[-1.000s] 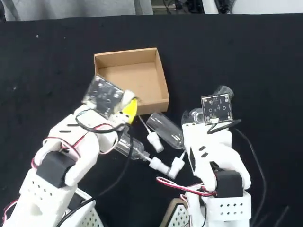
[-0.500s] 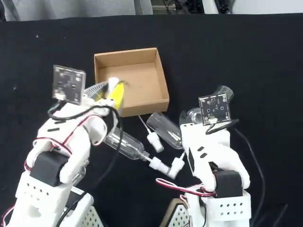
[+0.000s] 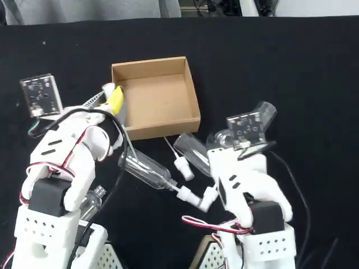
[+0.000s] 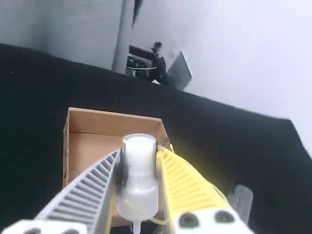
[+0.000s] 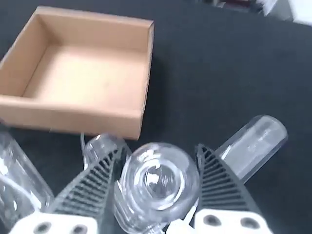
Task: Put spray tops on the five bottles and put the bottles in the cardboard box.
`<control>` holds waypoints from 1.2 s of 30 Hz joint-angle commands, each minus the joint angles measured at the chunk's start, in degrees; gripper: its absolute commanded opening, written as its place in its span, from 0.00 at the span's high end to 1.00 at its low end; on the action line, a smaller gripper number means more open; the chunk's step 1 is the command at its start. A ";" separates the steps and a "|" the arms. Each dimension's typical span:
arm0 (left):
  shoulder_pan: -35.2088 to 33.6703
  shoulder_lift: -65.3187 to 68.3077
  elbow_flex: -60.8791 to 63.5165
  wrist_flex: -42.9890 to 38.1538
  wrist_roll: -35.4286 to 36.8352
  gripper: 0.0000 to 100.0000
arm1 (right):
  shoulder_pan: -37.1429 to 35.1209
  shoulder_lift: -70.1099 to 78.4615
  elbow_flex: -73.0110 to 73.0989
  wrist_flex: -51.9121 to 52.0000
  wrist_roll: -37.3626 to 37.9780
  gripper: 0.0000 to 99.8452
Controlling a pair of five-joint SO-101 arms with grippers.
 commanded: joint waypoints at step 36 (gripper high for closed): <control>-6.46 -1.32 2.15 -0.88 14.86 0.97 | -0.44 4.09 0.57 -9.23 1.67 0.87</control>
